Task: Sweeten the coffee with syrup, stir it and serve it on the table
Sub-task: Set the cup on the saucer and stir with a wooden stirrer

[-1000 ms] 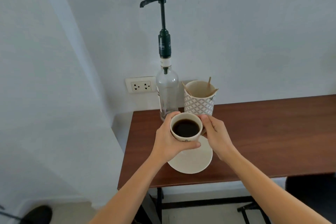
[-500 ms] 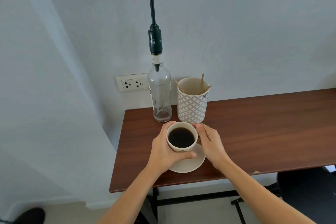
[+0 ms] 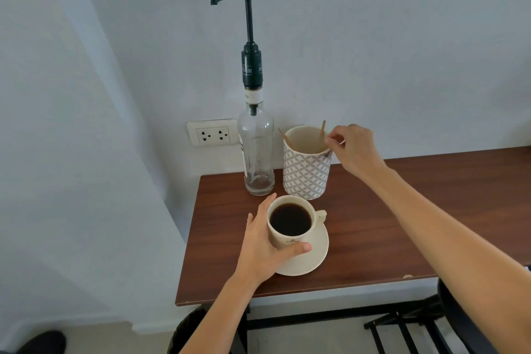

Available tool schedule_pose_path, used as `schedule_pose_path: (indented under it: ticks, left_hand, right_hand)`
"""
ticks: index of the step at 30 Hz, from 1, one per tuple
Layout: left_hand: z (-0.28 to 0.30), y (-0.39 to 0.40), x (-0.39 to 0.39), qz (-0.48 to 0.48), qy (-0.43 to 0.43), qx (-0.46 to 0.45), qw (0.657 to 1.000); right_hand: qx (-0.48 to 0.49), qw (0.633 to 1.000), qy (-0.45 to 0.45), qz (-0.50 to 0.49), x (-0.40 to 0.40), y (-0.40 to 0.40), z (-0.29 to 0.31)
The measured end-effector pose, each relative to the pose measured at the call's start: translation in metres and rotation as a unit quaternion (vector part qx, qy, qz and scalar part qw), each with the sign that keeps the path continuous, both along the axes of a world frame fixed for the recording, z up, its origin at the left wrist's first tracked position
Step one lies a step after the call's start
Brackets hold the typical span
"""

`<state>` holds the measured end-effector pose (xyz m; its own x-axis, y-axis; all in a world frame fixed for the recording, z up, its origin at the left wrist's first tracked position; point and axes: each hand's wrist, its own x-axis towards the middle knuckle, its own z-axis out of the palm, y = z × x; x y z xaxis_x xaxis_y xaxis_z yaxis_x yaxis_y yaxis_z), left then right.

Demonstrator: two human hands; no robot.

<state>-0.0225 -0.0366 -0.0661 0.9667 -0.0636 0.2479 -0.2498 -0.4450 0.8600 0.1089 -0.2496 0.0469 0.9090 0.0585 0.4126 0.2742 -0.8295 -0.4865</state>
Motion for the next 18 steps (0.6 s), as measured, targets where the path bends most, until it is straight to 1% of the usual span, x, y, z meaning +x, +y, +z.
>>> schedule_pose_path:
  ticks: [5,7,9,11,13,14,15,18]
  left_hand:
    - [0.001,0.001,0.000,-0.003,0.020,0.003,1.000]
    - [0.001,0.002,-0.001,-0.002,0.024,0.001,1.000]
    - [0.001,0.002,-0.001,-0.004,0.028,0.000,1.000]
    - [0.001,0.002,-0.001,-0.003,0.029,-0.003,1.000]
    - [0.001,0.002,-0.001,-0.003,0.027,-0.003,1.000]
    - [0.001,0.002,-0.001,-0.003,0.026,-0.003,1.000]
    - [0.001,0.002,0.000,-0.002,0.025,-0.003,1.000]
    - [-0.001,0.003,0.000,-0.005,0.020,-0.009,1.000]
  right_hand:
    - [-0.070,0.997,-0.025,-0.014,0.000,0.001,0.019]
    - [-0.050,0.997,-0.065,-0.003,-0.006,0.001,0.035]
    - [-0.016,0.990,-0.139,0.018,-0.017,-0.003,0.055]
    - [0.017,0.975,-0.216,0.047,-0.037,-0.008,0.076]
    - [0.042,0.964,-0.246,0.089,-0.063,-0.012,0.090]
    - [0.039,0.964,-0.234,0.119,-0.075,-0.013,0.094]
    - [0.021,0.967,-0.204,0.150,-0.085,-0.013,0.095]
    - [-0.076,0.972,-0.090,0.204,-0.097,-0.003,0.079]
